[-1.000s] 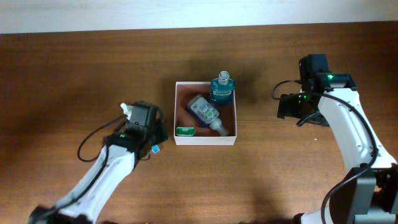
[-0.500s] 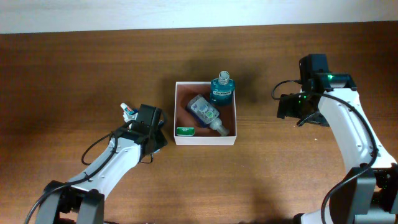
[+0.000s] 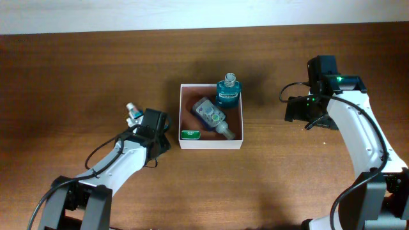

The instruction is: Pack container

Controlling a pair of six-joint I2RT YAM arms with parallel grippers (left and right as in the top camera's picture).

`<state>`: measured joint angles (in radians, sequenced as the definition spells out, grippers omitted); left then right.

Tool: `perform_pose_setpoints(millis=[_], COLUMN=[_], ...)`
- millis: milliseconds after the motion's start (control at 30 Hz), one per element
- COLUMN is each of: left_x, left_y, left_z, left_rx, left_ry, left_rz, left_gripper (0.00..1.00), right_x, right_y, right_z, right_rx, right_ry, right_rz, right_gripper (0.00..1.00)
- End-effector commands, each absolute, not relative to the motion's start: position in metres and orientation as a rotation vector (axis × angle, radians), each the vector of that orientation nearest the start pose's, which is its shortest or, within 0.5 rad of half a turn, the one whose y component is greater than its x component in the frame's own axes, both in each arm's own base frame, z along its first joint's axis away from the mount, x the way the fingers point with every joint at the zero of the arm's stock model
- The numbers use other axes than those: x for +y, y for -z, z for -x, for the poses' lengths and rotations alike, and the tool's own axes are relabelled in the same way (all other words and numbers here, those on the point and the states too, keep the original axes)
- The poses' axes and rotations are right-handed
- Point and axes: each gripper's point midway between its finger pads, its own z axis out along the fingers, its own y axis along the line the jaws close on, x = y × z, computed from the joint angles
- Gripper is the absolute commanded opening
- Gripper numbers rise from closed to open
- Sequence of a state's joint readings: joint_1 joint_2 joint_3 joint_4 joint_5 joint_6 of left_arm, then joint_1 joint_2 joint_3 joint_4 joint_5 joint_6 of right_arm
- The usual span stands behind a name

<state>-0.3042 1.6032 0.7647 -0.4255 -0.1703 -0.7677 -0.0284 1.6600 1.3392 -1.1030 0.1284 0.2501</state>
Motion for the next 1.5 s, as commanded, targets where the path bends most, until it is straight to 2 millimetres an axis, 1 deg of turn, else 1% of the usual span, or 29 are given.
perform_pose_setpoints(millis=[0, 67, 100, 133, 167, 233, 300, 367, 433, 533, 600, 633, 667, 733, 800, 867, 1033, 1067, 1100, 1133, 1167, 1233, 1333, 1400, 1467], left_x=[-0.051, -0.043, -0.038, -0.028, -0.024, -0.014, -0.01, -0.015, -0.031, -0.063, -0.084, -0.093, -0.11, -0.131, -0.149, -0.164, -0.191, -0.196, -0.201, -0.204, -0.207, -0.21, -0.207, -0.199, -0.181], left_y=[-0.004, -0.011, -0.016, -0.025, -0.031, -0.049, -0.07, -0.096, -0.119, -0.155, -0.175, -0.182, -0.191, -0.196, -0.195, -0.19, -0.168, -0.165, -0.161, -0.158, -0.155, -0.154, -0.163, -0.171, -0.179], left_z=[-0.304, -0.305, -0.305, -0.305, -0.306, -0.307, -0.309, -0.313, -0.317, -0.323, -0.327, -0.329, -0.331, -0.332, -0.333, -0.334, -0.34, -0.343, -0.346, -0.348, -0.352, -0.356, -0.362, -0.366, -0.37], left_rx=[2.706, 2.709, 2.704, 2.683, 2.67, 2.625, 2.575, 2.507, 2.454, 2.359, 2.297, 2.274, 2.244, 2.226, 2.224, 2.234, 2.269, 2.27, 2.269, 2.266, 2.263, 2.252, 2.209, 2.185, 2.168], left_ry=[-0.044, -0.063, -0.078, -0.103, -0.111, -0.124, -0.096, -0.016, 0.118, 0.331, 0.421, 0.449, 0.494, 0.538, 0.568, 0.586, 0.602, 0.607, 0.611, 0.615, 0.619, 0.62, 0.581, 0.559, 0.527], left_rz=[0.671, 0.638, 0.64, 0.659, 0.669, 0.7, 0.716, 0.706, 0.664, 0.558, 0.48, 0.448, 0.389, 0.327, 0.274, 0.235, 0.176, 0.168, 0.162, 0.158, 0.154, 0.144, 0.059, 0.046, 0.084], left_gripper=[0.16, 0.11, 0.1, 0.09, 0.09, 0.09, 0.09, 0.09, 0.11, 0.13, 0.13, 0.13, 0.12, 0.12, 0.12, 0.12, 0.14, 0.18, 0.35, 0.62, 0.98, 0.99, 0.99, 0.99, 0.99], right_x=[-0.032, -0.032, -0.032, -0.032, -0.032, -0.032, -0.032, -0.032, -0.032, -0.032, -0.032, -0.032, -0.032, -0.032, -0.032, -0.032, -0.032, -0.032, -0.032, -0.032, -0.033, -0.032, -0.032, -0.032, -0.032], right_y=[-0.115, -0.115, -0.115, -0.115, -0.115, -0.115, -0.115, -0.115, -0.115, -0.115, -0.115, -0.115, -0.115, -0.115, -0.115, -0.115, -0.115, -0.115, -0.115, -0.115, -0.115, -0.115, -0.115, -0.115, -0.115], right_z=[-0.332, -0.332, -0.332, -0.332, -0.332, -0.332, -0.332, -0.332, -0.332, -0.332, -0.332, -0.332, -0.332, -0.332, -0.332, -0.332, -0.332, -0.332, -0.332, -0.332, -0.332, -0.332, -0.332, -0.332, -0.332], right_rx=[2.944, 2.944, 2.944, 2.944, 2.944, 2.944, 2.944, 2.944, 2.944, 2.944, 2.944, 2.944, 2.944, 2.944, 2.944, 2.944, 2.944, 2.944, 2.944, 2.944, 2.944, 2.944, 2.944, 2.944, 2.944], right_ry=[0.159, 0.159, 0.159, 0.159, 0.159, 0.159, 0.159, 0.159, 0.159, 0.159, 0.159, 0.159, 0.159, 0.159, 0.159, 0.159, 0.159, 0.159, 0.159, 0.159, 0.159, 0.159, 0.159, 0.159, 0.159], right_rz=[-0.425, -0.425, -0.425, -0.425, -0.425, -0.425, -0.425, -0.425, -0.425, -0.425, -0.425, -0.425, -0.425, -0.425, -0.425, -0.425, -0.425, -0.425, -0.425, -0.425, -0.425, -0.425, -0.425, -0.425, -0.425], right_gripper=[0.99, 0.99, 0.99, 0.99, 0.99, 0.99, 0.99, 0.99, 0.99, 0.99, 0.99, 0.99, 0.99, 0.99, 0.99, 0.99, 0.99, 0.99, 0.99, 0.99, 0.99, 0.99, 0.99, 0.99, 0.99])
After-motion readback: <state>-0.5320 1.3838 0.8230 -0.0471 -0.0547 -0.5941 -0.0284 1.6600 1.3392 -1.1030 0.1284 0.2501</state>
